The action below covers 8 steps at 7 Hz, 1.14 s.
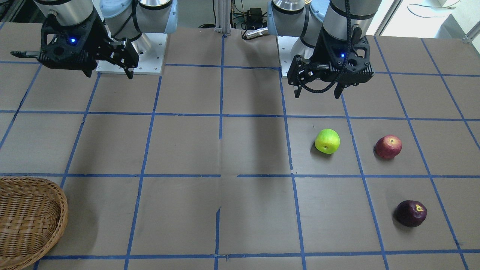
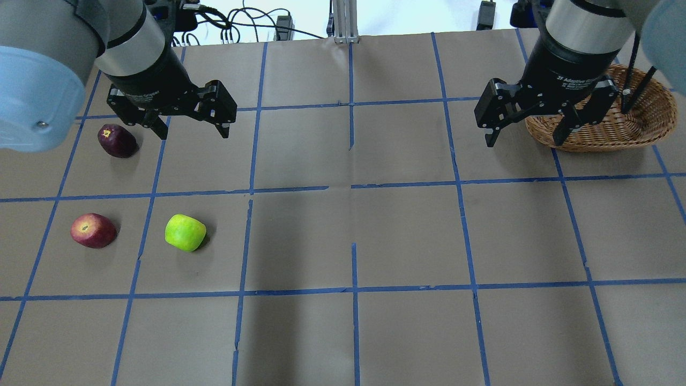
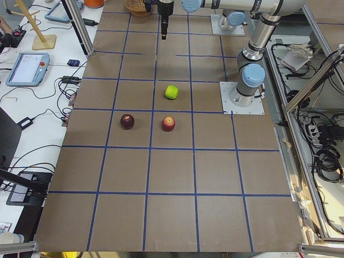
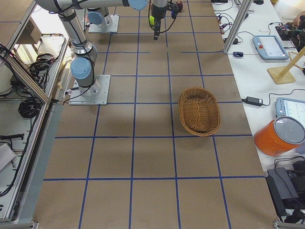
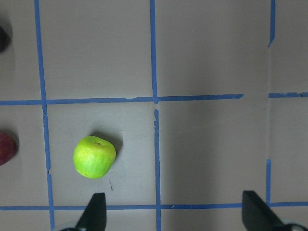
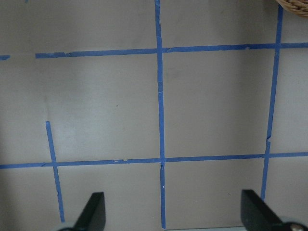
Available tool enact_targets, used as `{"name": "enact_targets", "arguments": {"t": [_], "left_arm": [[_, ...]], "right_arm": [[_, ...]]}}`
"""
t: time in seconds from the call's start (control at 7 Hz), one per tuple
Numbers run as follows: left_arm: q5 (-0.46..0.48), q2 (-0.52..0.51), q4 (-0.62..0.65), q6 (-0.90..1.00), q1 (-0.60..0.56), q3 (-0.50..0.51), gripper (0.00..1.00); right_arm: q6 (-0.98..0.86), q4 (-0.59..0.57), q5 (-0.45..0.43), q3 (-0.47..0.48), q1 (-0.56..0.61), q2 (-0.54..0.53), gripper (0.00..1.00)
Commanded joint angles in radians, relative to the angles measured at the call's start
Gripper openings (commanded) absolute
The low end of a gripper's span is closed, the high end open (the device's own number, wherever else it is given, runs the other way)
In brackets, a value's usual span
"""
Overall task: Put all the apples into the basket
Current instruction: 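Reach the left gripper down toward the green apple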
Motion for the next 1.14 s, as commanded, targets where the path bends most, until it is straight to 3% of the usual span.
{"name": "enact_targets", "arguments": {"t": [0.0,0.29,0.43,0.57,0.71,1.0], "left_arm": [[0.005,0.001,-0.014,-0.002,0.0,0.001,1.0],[0.017,0.004,-0.019,0.001,0.002,-0.01,1.0],[0.04,0.001,-0.031,0.025,0.058,-0.045,1.0],[0.036,-0.006,-0.022,0.103,0.138,-0.106,1.0],[0.036,-0.007,-0.009,0.315,0.187,-0.173,1.0],[0.037,-0.03,0.236,0.509,0.25,-0.362,1.0]], "right_arm": [[0.0,-0.001,-0.004,0.002,-0.003,0.0,1.0],[0.0,-0.006,-0.004,0.001,-0.006,0.0,1.0],[0.001,-0.006,-0.004,0.002,-0.005,0.002,1.0],[0.001,-0.009,-0.004,0.002,-0.006,0.002,1.0],[0.001,-0.009,-0.005,0.001,-0.008,0.002,1.0],[0.003,-0.009,-0.005,0.001,-0.006,0.002,1.0]]}}
